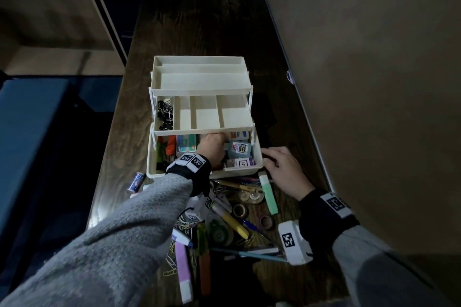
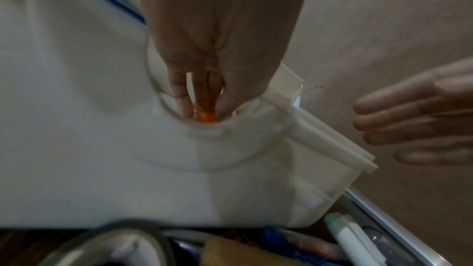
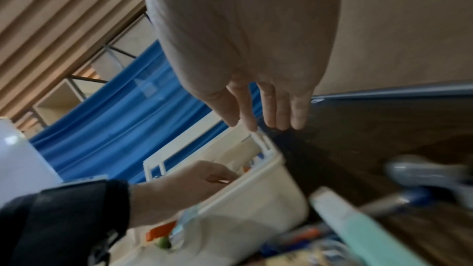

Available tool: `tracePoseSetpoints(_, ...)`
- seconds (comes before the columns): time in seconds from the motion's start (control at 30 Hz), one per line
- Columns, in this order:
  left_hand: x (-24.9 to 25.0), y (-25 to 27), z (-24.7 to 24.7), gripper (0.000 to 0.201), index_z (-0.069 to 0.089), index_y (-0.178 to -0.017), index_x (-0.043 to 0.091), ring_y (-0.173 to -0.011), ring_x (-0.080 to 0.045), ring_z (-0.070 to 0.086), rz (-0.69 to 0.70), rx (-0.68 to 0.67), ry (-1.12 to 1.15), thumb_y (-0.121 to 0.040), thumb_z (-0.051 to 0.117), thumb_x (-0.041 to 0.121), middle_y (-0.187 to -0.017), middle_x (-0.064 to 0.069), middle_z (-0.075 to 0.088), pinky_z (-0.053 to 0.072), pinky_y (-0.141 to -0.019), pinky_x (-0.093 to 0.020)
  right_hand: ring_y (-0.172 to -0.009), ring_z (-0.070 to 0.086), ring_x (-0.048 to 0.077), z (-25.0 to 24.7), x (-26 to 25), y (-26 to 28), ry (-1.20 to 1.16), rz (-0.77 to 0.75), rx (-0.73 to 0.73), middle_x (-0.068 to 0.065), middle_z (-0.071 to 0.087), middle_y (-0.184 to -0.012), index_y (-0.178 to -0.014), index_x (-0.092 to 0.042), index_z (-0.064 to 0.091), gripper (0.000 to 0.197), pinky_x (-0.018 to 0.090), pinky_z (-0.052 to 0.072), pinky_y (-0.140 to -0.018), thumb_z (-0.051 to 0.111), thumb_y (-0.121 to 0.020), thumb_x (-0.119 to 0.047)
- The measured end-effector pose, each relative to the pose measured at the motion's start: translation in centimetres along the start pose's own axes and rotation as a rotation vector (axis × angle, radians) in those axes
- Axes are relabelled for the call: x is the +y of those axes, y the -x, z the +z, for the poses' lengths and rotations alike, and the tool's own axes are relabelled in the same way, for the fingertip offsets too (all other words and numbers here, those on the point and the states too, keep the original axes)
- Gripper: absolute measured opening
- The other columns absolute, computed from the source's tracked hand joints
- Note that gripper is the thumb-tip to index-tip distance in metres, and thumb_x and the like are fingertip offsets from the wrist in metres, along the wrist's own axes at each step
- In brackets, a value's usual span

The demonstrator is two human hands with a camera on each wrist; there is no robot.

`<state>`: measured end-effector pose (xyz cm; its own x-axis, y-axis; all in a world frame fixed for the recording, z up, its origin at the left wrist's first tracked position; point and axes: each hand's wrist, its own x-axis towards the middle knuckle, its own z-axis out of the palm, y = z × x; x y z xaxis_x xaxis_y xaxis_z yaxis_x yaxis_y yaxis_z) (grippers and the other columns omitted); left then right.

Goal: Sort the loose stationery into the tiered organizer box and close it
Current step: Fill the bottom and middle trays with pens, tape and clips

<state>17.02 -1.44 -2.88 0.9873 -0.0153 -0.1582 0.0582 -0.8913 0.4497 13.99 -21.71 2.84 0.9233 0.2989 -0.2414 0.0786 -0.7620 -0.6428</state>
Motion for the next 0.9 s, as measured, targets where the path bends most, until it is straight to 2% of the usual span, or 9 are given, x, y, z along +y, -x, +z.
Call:
tracePoseSetpoints(0.1, 0.2, 0.4, -0.5, 0.036, 0.06, -0.118, 0.008, -0.11, -0.033, 0.058, 0.023, -0.043, -0.047, -0.087, 0.045, -0.001, -0.121, -0.016, 0.062, 0.045, -0.094, -0.04, -0.126, 0.043, 0.019, -0.2, 1.5, 1.4, -0.062, 0.027, 0.047, 0.009, 0.044, -0.132, -0.132, -0.01, 0.055, 0.035, 0.025, 0.032, -0.107, 0.046, -0.098, -0.013)
tracePoseSetpoints(0.2, 0.8, 1.4, -0.3, 0.034, 0.05, -0.123, 0.005, -0.109, -0.033, 0.055, 0.013, -0.038, -0.187, -0.089, 0.046, 0.003, -0.121, -0.016, 0.057, 0.05, -0.09, -0.041, -0.119, 0.046, 0.016, -0.2, 2.8, 2.5, -0.095, 0.051, 0.097, 0.003, 0.044, -0.124, -0.128, -0.015, 0.058, 0.032, 0.017, 0.031, -0.096, 0.046, -0.098, -0.013)
tracePoseSetpoints(0.27, 1.8, 2.1, -0.3, 0.033, 0.045, -0.124, 0.007, -0.105, -0.029, 0.055, 0.035, -0.012, -0.231, -0.091, 0.048, 0.006, -0.121, -0.014, 0.054, 0.053, -0.085, -0.038, -0.113, 0.049, 0.016, 0.0, 3.5, 3.3, -0.11, 0.071, 0.102, -0.001, 0.043, -0.118, -0.125, -0.016, 0.059, 0.031, 0.016, 0.033, -0.091, 0.046, -0.098, -0.013)
tracePoseSetpoints(0.3, 2.2, 2.3, -0.2, 0.032, 0.045, -0.125, 0.008, -0.108, -0.028, 0.054, 0.079, -0.007, -0.26, -0.093, 0.046, 0.009, -0.123, -0.014, 0.053, 0.053, -0.087, -0.039, -0.112, 0.05, 0.016, 0.2, 3.9, 3.6, -0.106, 0.08, 0.094, -0.001, 0.042, -0.116, -0.124, -0.015, 0.06, 0.03, 0.017, 0.034, -0.091, 0.046, -0.098, -0.012)
tracePoseSetpoints(0.4, 2.9, 1.9, -0.3, 0.033, 0.054, -0.123, 0.012, -0.132, -0.036, 0.033, 0.25, -0.165, -0.386, -0.1, 0.035, 0.026, -0.146, -0.016, 0.034, 0.035, -0.107, -0.052, -0.116, 0.05, 0.021, 1.0, 4.7, 4.2, -0.074, 0.108, 0.044, 0.005, 0.044, -0.117, -0.119, -0.01, 0.062, 0.028, 0.025, 0.037, -0.102, 0.045, -0.098, -0.009)
tracePoseSetpoints(0.5, 2.7, 1.3, -0.3, 0.045, 0.056, -0.127, 0.026, -0.144, -0.037, 0.009, 0.236, -0.318, -0.346, -0.101, 0.023, 0.041, -0.159, -0.006, 0.011, 0.016, -0.113, -0.061, -0.128, 0.042, 0.024, 1.7, 5.1, 4.4, -0.051, 0.147, 0.0, 0.011, 0.043, -0.126, -0.119, -0.01, 0.062, 0.028, 0.03, 0.032, -0.109, 0.044, -0.098, -0.008)
tracePoseSetpoints(0.63, 2.6, 1.2, 0.5, 0.045, 0.047, -0.134, 0.036, -0.141, -0.036, 0.015, 0.253, -0.283, -0.336, -0.1, 0.02, 0.047, -0.157, 0.003, 0.012, 0.022, -0.11, -0.063, -0.122, 0.045, 0.025, 2.0, 5.2, 4.2, -0.048, 0.166, -0.014, 0.011, 0.043, -0.124, -0.12, -0.011, 0.062, 0.028, 0.025, 0.033, -0.102, 0.045, -0.098, -0.01)
tracePoseSetpoints(0.8, 2.4, 1.0, 0.2, 0.043, 0.05, -0.129, 0.036, -0.136, -0.04, 0.017, 0.073, -0.376, -0.139, -0.099, 0.021, 0.049, -0.149, -0.011, 0.019, 0.022, -0.11, -0.059, -0.12, 0.046, 0.025, 2.1, 5.3, 3.8, -0.044, 0.183, -0.027, 0.011, 0.044, -0.122, -0.117, -0.011, 0.064, 0.026, 0.021, 0.032, -0.097, 0.046, -0.097, -0.01)
tracePoseSetpoints(0.9, 2.5, 0.6, -0.3, 0.041, 0.055, -0.121, 0.039, -0.134, -0.038, 0.02, -0.01, -0.39, -0.056, -0.099, 0.023, 0.049, -0.146, -0.012, 0.024, 0.021, -0.109, -0.058, -0.121, 0.046, 0.025, 2.1, 5.4, 3.6, -0.042, 0.184, -0.039, 0.012, 0.045, -0.124, -0.116, -0.01, 0.065, 0.026, 0.023, 0.033, -0.1, 0.047, -0.097, -0.01)
